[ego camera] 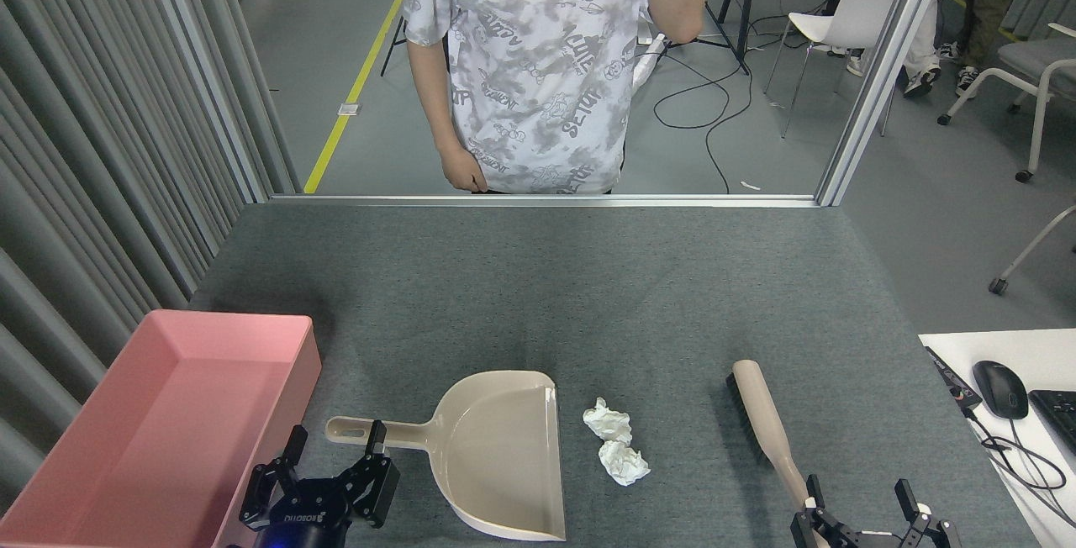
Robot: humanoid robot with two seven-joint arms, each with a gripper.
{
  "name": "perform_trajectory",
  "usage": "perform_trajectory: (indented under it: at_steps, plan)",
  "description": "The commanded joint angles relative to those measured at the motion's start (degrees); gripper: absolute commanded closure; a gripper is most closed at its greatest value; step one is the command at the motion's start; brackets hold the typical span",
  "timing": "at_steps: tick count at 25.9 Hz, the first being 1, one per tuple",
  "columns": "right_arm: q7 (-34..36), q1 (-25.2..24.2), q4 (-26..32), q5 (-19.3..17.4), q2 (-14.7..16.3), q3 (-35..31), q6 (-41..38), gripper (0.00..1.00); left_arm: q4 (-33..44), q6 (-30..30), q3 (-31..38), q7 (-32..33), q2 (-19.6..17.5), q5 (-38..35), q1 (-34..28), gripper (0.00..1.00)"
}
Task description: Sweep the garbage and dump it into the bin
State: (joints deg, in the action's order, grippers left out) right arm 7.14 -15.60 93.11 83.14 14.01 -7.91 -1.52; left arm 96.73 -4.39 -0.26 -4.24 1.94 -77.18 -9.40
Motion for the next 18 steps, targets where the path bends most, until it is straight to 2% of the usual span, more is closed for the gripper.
perform_trajectory:
  at_steps: [1, 8, 15, 18]
  plan:
    - [-0.02, -0.05, 0.06, 0.01, 0.05, 0.00, 0.02, 0.02, -0.05, -0.01, 0.00, -0.07, -0.18, -0.16, 0.00, 0.01]
    - [-0.02, -0.13, 0.06, 0.01, 0.05, -0.09, 0.02, 0.02, 0.47, -0.27, 0.00, -0.07, -0.44, -0.60, 0.00, 0.01]
    - [-0.02, -0.13, 0.06, 0.01, 0.05, -0.09, 0.02, 0.02, 0.56, -4.14, 0.00, 0.81, 0.17, 3.79, -1.14, 0.01]
    - [-0.02, -0.22, 0.06, 0.00, 0.05, -0.09, 0.02, 0.02, 0.47, -5.37, 0.00, 0.02, 0.17, 3.53, -1.32, 0.01]
